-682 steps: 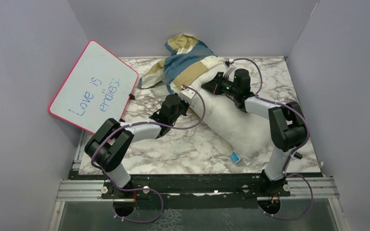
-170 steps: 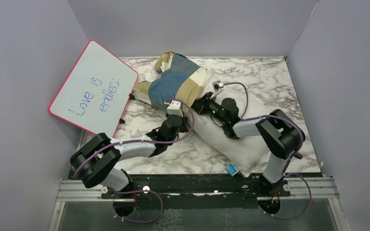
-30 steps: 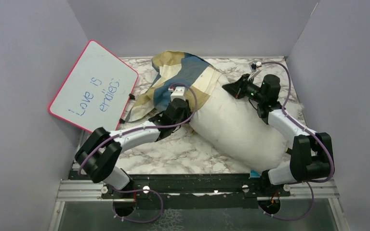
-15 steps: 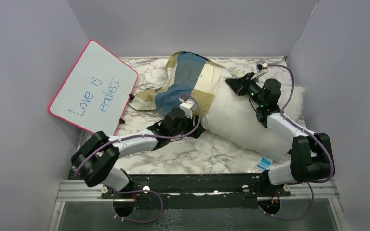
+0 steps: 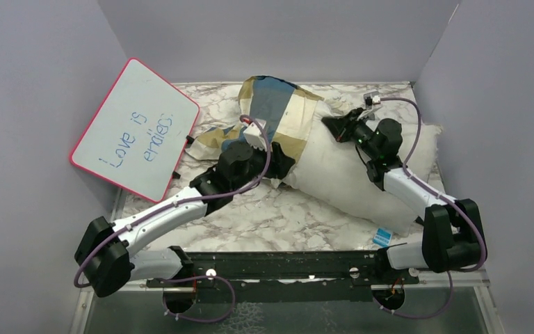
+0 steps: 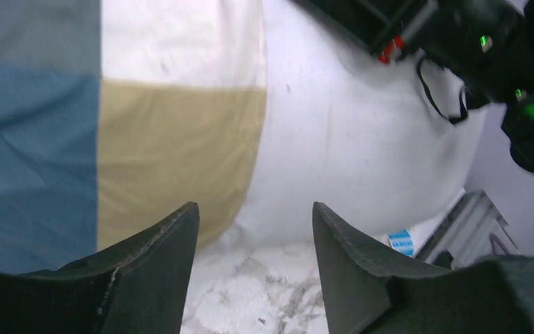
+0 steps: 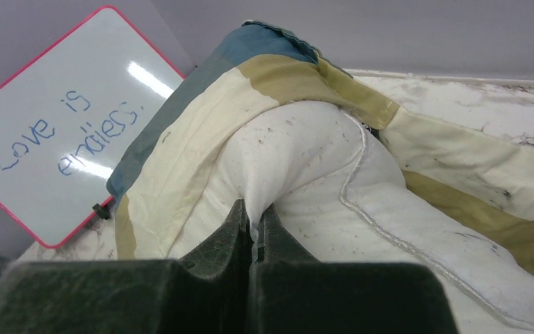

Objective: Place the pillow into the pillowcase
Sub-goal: Stuff the pillow into the pillowcase.

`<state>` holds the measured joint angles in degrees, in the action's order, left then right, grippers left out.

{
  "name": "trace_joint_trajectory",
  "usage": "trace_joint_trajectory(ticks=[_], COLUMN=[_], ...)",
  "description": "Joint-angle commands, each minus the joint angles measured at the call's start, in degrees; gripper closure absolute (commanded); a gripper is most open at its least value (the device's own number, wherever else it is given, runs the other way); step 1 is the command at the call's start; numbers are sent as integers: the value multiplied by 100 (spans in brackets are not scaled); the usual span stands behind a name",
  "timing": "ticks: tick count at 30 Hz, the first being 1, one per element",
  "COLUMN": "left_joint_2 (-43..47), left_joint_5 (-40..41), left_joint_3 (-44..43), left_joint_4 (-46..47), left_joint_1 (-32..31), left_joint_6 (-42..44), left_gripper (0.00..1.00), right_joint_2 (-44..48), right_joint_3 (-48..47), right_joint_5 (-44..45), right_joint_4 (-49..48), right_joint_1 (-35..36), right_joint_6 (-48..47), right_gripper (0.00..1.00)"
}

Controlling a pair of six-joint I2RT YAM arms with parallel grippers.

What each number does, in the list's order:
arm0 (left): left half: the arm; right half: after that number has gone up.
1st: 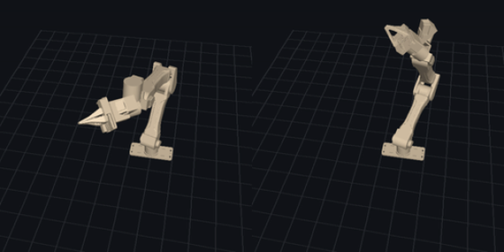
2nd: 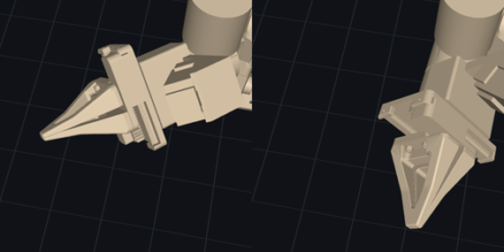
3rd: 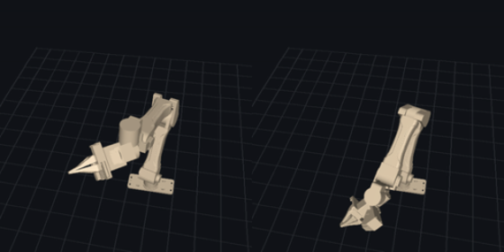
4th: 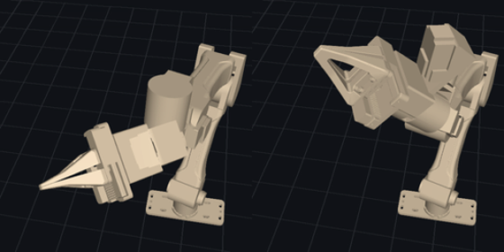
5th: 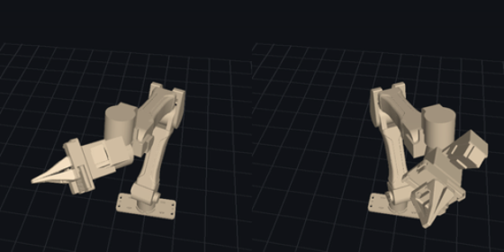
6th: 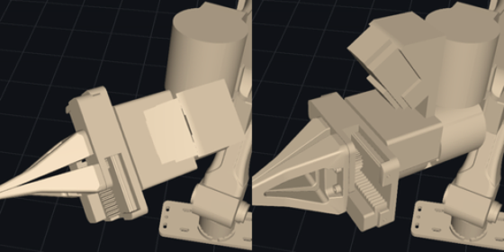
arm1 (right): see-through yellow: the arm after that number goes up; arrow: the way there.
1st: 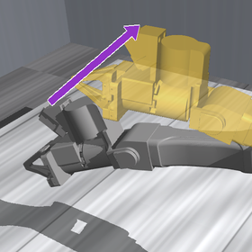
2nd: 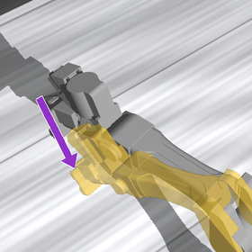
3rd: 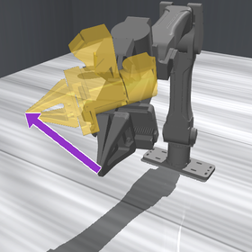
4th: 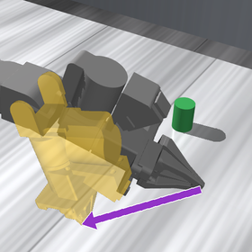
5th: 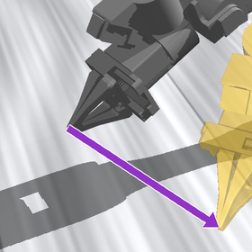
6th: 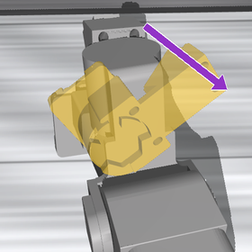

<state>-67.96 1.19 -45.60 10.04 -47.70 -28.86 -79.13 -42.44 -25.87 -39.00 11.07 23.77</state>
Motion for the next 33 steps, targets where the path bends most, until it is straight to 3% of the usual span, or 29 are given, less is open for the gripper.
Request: trace_joint_trajectory(ticks=[1, 5, 8, 13, 18, 22, 26, 29, 33], left_joint_2=[-611, -1488, -1992, -2421, -2647, -2641, -2541, -2331, -1961], left_joint_5=[1139, 1550, 1562, 1462, 1881, 1899, 1502, 1081, 79], left_joint_3=[-1415, -2645, -3150, -3327, -3322, -3162, -3068, -2969, -2425], left_joint_4=[-1049, -1677, -1699, -1240, -1165, -1030, -818, -654, 149], left_joint_1=[24, 19, 20, 18, 10, 6, -115, -292, -371], left_joint_6=[835, 1244, 1466, 1580, 1659, 1762, 1996, 2098, 1715], left_gripper=[42, 45, 40, 36, 39, 54, 83, 97, 100], right_joint_2=[430, 818, 1037, 1088, 1024, 826, 554, 466, 293], right_joint_3=[220, 464, 700, 1033, 1467, 1794, 1848, 1809, 1705], right_joint_5=[-89, -63, -14, 210, 454, 649, 767, 849, 849], right_joint_4=[-324, -311, -275, -200, -319, -496, -599, -636, -646], right_joint_1=[294, 470, 587, 898, 1151, 1420, 1665, 1703, 1714], right_joint_6=[-312, -595, -677, -783, -584, -427, -454, -413, -328], right_gripper=[100, 100, 100, 100, 100, 100, 100, 100, 100])
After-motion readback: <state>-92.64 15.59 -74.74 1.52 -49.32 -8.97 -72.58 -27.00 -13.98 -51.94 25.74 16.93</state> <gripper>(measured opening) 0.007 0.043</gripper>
